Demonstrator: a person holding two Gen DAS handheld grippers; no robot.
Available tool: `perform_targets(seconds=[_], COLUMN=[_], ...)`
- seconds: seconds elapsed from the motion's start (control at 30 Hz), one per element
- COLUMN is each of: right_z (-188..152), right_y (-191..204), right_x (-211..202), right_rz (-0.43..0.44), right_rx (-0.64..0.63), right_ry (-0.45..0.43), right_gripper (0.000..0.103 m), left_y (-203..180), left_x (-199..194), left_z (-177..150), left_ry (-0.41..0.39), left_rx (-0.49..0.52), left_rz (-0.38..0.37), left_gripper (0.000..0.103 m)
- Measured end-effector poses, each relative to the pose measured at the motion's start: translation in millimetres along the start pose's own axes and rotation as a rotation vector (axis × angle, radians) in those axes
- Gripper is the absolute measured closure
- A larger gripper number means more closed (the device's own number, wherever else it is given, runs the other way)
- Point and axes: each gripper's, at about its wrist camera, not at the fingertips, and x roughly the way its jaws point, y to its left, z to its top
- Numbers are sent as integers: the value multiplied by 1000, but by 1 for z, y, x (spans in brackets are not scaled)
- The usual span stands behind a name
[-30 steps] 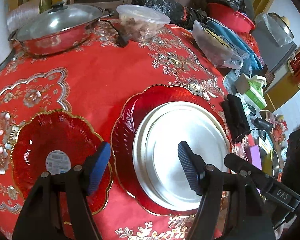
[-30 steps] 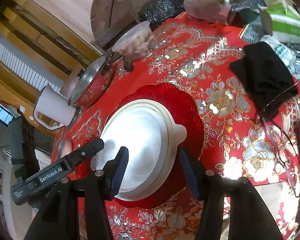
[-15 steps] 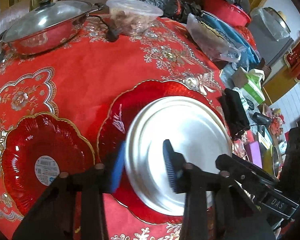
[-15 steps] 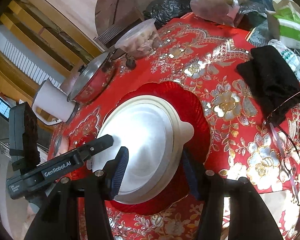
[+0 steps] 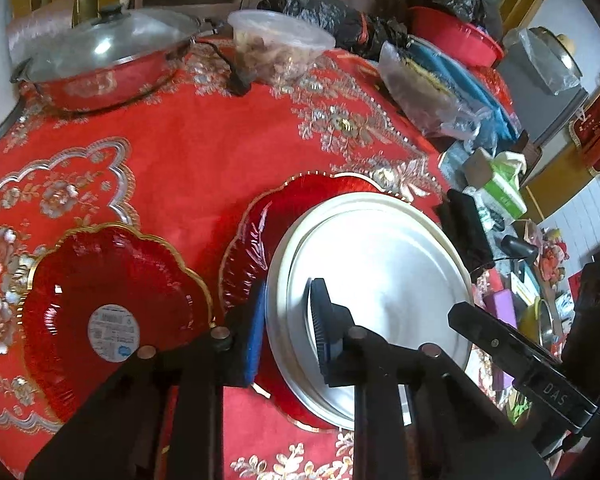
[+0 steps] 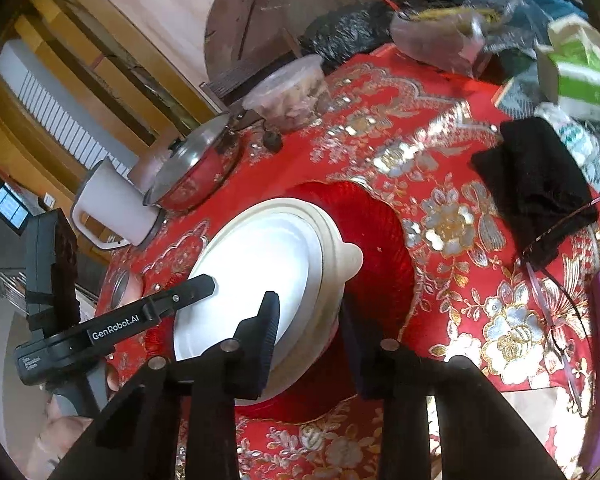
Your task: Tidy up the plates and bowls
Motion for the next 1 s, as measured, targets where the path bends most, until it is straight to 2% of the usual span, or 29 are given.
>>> perform_targets(seconds=[0.17, 0.27, 0.6, 0.83, 1.0], right_z=[-4, -11, -52, -91, -111], right_y=[31, 64, 162, 229, 242], right_x=[-13, -10, 55, 106, 137], right_rz=[57, 95, 212, 236, 217], right_rx=[-42, -95, -209, -312, -339], right_ry=[-12, 5, 146, 260, 320], right_gripper=[71, 71, 71, 70, 69], left_y=[20, 45, 147, 212, 235], left_x=[-38, -65, -126, -142, -134], left_z=[-6, -15, -63, -102, -123], left_ry=[-46, -81, -136, -136, -115], left_rx=[-14, -42, -181, -281, -318], left_rz=[1, 50, 172, 281, 294], left_gripper=[84, 84, 84, 84, 84])
